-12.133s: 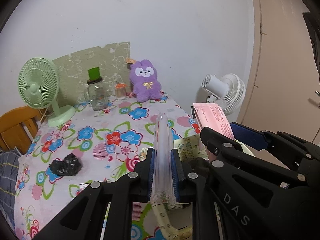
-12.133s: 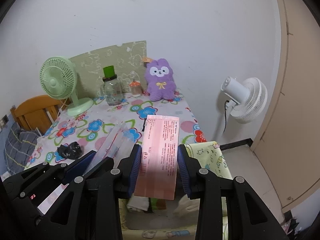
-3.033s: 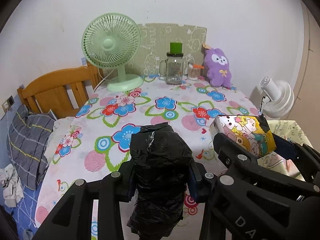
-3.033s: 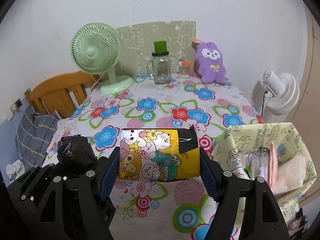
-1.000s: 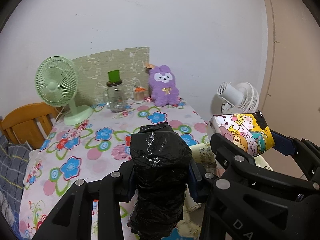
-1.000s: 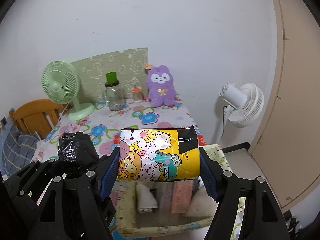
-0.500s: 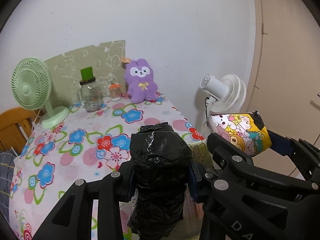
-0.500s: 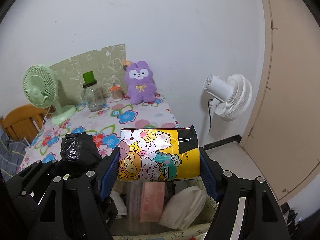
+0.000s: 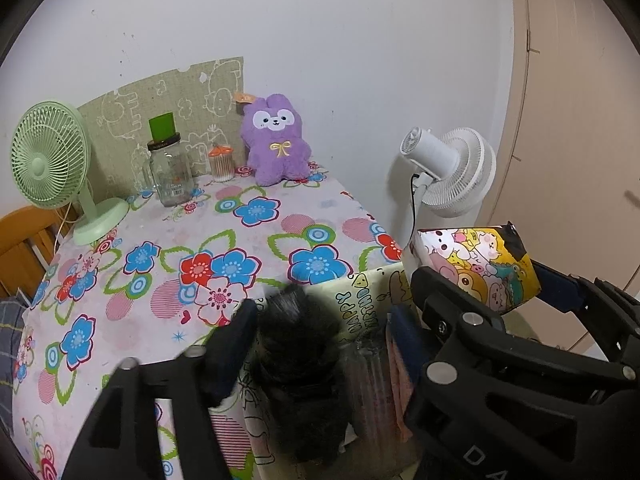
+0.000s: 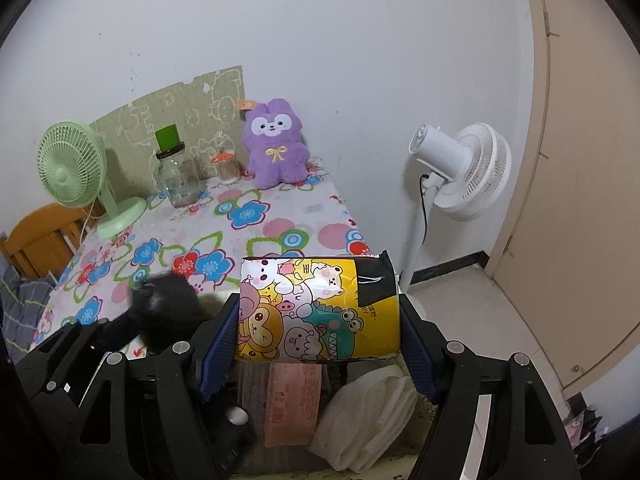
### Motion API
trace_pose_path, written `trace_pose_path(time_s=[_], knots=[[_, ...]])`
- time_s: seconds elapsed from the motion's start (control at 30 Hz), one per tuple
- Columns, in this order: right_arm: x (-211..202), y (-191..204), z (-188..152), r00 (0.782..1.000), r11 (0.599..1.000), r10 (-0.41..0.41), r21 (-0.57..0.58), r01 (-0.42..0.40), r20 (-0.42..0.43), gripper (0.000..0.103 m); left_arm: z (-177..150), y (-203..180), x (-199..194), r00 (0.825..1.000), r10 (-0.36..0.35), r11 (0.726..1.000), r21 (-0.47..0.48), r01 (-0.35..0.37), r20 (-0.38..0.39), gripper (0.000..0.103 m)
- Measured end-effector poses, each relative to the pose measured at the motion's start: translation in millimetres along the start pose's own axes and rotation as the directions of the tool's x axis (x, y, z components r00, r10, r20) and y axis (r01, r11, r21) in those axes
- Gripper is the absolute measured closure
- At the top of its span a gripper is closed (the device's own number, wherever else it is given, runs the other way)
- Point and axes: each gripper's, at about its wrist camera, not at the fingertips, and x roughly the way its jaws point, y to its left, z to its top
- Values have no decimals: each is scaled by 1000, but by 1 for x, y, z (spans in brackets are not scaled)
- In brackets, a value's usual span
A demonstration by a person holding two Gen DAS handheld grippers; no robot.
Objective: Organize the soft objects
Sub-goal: 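Lower the black bundle into the box while the right gripper lowers the yellow packet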
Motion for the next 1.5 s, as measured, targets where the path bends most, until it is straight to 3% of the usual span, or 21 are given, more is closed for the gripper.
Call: trace_pose_path(time_s=[0.33,0.77,0.87,0.93,1.5], knots=[[6,9,-3,1000,1000,23,-15,-23,-17,28,-5,10,1,999,47,999,24,-47,-22,17],[11,25,-17,996,998,64,-10,-65,-56,26,-19,22,-2,996,71,997,36,-69,-60,16],[10,25,-20,996,998,61,-1,-61,-68,23,-22,23,-5,996,62,998,38,-59,-65,14],[9,25,-21,995,998,58,8,-58,-76,16,-23,23,-8,997,59,998,42,-57,-56,13],[-34,44,-25,1000,999,29,-18,-29,11,9,-29,55,-53,995,100,995,-20,-99,19,5]])
